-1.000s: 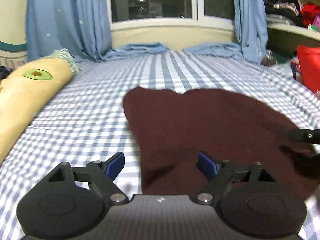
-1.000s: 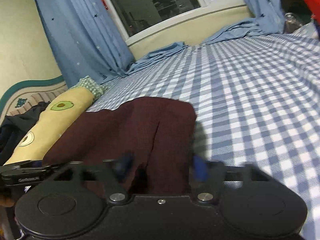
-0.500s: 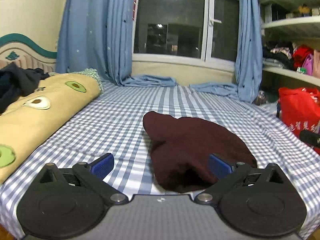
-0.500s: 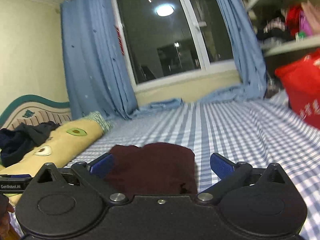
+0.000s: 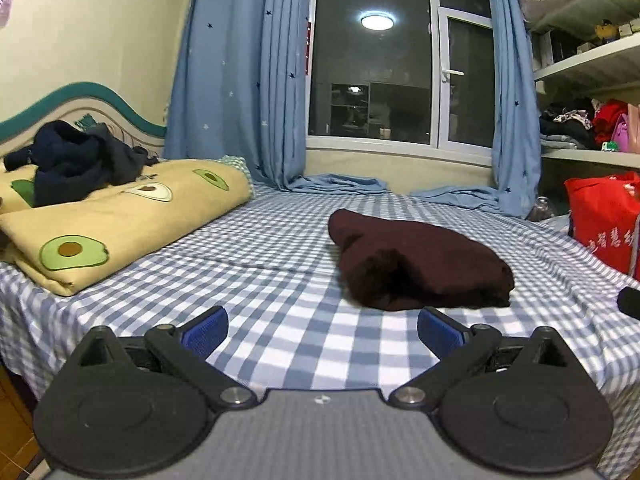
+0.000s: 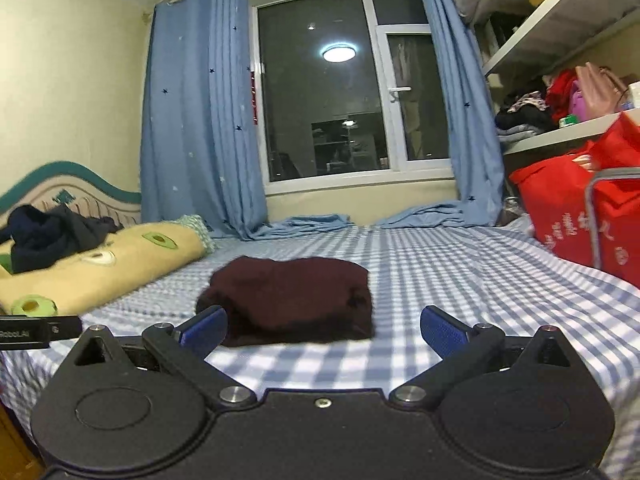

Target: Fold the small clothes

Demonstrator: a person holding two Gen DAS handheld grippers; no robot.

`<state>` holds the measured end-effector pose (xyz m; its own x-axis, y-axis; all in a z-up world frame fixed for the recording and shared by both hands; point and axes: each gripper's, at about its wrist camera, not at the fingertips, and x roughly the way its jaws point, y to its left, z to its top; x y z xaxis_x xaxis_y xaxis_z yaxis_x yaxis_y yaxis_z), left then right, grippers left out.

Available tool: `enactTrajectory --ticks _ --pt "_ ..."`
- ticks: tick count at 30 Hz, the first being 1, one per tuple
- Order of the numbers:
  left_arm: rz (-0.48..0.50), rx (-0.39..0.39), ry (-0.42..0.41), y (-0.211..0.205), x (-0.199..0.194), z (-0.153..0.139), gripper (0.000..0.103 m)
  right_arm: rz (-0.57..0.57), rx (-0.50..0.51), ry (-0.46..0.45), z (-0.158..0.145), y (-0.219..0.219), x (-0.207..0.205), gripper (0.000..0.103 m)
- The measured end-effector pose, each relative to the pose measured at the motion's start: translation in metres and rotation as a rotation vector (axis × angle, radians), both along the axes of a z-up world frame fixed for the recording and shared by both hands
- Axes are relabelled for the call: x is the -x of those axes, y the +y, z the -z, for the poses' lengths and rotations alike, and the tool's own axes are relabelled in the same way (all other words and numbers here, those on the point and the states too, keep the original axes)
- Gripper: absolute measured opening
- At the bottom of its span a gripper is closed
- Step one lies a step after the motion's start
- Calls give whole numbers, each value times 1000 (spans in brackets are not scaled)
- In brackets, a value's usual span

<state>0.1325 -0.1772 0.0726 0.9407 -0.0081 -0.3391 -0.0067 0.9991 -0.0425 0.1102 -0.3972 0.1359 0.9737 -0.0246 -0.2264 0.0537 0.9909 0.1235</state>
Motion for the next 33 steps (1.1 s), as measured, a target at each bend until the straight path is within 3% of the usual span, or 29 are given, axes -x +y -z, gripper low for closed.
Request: enactTrajectory --ticks 13,20,27,33 --pt "16 12 39 0 -4 19 102 17 -11 41 26 0 -9 103" --pt "-6 -17 49 -1 -9 28 102 8 4 44 30 4 -14 103" --pt "-88 10 68 5 -16 35 102 -2 12 38 32 3 -19 103" --pt "-90 23 73 10 -19 37 102 -16 36 53 38 4 -28 103"
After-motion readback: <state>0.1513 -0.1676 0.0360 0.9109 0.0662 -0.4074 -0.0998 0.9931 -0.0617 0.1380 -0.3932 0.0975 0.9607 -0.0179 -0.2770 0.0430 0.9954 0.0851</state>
